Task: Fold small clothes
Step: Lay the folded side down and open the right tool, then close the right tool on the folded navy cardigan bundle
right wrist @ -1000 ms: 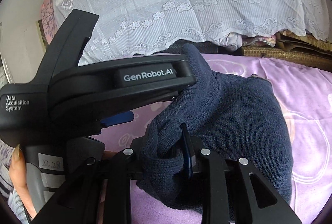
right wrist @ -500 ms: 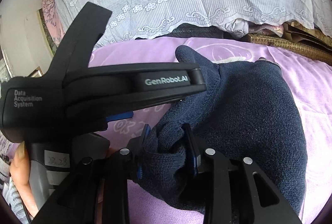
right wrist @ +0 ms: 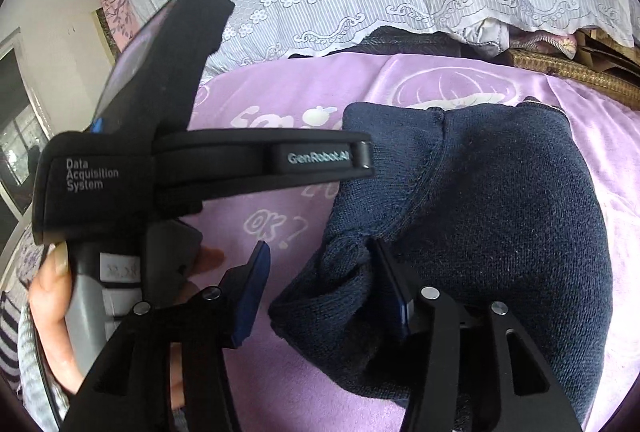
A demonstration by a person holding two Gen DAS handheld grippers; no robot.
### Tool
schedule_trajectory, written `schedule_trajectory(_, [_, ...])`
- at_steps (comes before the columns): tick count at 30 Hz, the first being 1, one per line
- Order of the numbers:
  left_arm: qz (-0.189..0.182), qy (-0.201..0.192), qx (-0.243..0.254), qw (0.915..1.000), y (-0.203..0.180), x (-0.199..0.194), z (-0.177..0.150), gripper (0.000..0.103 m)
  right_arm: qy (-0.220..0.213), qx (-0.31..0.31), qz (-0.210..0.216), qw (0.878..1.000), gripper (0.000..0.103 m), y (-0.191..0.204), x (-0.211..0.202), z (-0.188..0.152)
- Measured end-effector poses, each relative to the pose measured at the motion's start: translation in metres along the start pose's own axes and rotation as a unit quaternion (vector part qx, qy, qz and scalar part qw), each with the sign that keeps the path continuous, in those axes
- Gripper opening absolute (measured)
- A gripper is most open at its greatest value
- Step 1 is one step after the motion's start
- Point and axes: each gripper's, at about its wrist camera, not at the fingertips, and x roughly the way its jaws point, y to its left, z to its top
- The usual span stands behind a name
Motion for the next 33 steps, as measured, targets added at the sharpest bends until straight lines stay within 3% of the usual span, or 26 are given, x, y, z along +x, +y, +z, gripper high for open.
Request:
schedule_trajectory(2, [0.029, -0.024, 0.013, 0.9992, -0.001, -0.012, 0.003, 0.099, 0.001, -0.012, 0.006, 1.0, 0.055, 0.003, -0.008, 0.001])
schedule_trajectory(5, [0.014, -0.041, 0.012, 0.999, 0.001, -0.029, 0.008, 0.099, -0.011, -0.017, 0.041, 0.999, 0.055, 0.005, -0.031, 0.008])
schedule_trajectory(9, [-0.037, -0.048, 0.001, 0.9982, -0.002, -0.046, 0.012, 0.099, -0.028, -0.039, 0.061, 0.997, 0.055, 0.006, -0.06, 0.016])
schedule_trajectory(12, [-0.1, -0.042, -0.014, 0.994, -0.004, -0.053, 0.015, 0.099, -0.046, -0.042, 0.056, 0.996, 0.055, -0.006, -0.083, 0.021])
schedule_trajectory(16, [-0.161, -0.019, -0.022, 0.9865, -0.017, -0.047, 0.012, 0.099, -0.071, 0.008, 0.031, 0.997, 0.055, -0.044, -0.095, 0.032])
schedule_trajectory(19, [-0.157, -0.013, -0.03, 0.9871, -0.026, -0.038, 0.004, 0.098, -0.063, 0.045, 0.027, 0.997, 0.055, -0.071, -0.081, 0.04])
schedule_trajectory(21, [-0.167, 0.003, -0.028, 0.9855, -0.029, -0.029, 0.001, 0.098, -0.069, 0.047, -0.01, 0.996, 0.052, -0.081, -0.069, 0.043])
schedule_trajectory(24, [-0.147, 0.011, -0.024, 0.9888, -0.033, -0.017, -0.001, 0.098, -0.067, 0.054, -0.026, 0.996, 0.04, -0.096, -0.054, 0.05])
schedule_trajectory(27, [-0.149, 0.018, -0.011, 0.9886, -0.042, -0.008, -0.003, 0.098, -0.062, 0.059, -0.044, 0.995, 0.019, -0.107, -0.038, 0.052])
schedule_trajectory(29, [-0.121, 0.015, 0.014, 0.9924, -0.052, -0.005, -0.005, 0.098, -0.047, 0.056, -0.058, 0.996, 0.012, -0.113, -0.023, 0.048])
schedule_trajectory(31, [-0.063, 0.023, 0.06, 0.9959, -0.068, 0.01, -0.011, 0.099, -0.024, 0.052, -0.066, 0.996, 0.008, -0.12, -0.008, 0.04])
schedule_trajectory(33, [-0.054, 0.022, 0.075, 0.9955, -0.074, 0.02, -0.018, 0.099, -0.022, 0.065, -0.056, 0.996, 0.007, -0.126, -0.005, 0.035])
